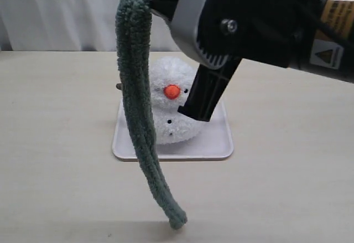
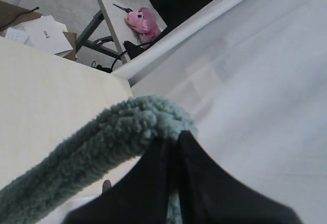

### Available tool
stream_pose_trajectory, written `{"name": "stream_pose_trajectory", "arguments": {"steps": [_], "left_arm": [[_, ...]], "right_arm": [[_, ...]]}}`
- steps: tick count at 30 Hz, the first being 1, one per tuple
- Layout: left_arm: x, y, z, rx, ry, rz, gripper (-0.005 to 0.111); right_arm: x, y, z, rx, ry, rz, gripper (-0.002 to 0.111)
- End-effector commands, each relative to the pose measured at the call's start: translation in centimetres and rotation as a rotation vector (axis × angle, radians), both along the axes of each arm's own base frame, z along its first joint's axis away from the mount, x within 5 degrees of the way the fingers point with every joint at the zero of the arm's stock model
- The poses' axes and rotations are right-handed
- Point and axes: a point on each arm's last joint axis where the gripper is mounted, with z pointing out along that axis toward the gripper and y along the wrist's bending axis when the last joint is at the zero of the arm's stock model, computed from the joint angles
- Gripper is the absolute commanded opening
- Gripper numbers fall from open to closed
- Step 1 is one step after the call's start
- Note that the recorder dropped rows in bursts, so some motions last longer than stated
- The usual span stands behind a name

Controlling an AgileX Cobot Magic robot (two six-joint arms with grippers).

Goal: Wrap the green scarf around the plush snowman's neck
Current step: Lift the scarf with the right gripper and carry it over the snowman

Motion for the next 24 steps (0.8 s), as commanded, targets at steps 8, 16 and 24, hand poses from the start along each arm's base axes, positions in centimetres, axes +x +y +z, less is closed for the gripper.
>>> {"name": "stream_pose_trajectory", "arguments": {"steps": [8,16,24], "left_arm": [[0.0,0.0,0.0,0.003,-0.011,0.003,0.000],[0.0,0.0,0.0,0.003,-0.011,0.003,0.000],[0.0,0.0,0.0,0.003,-0.011,0.003,0.000]], "right_arm": [[6.4,0.8,-1.6,-0.006,0.096,-0.156,0.004],[11.5,0.6,-4.3,-0.020,0.120,-0.212,0.004],[14.9,2.0,-4.6,0.105,0.134,-0.196,0.004]]}}
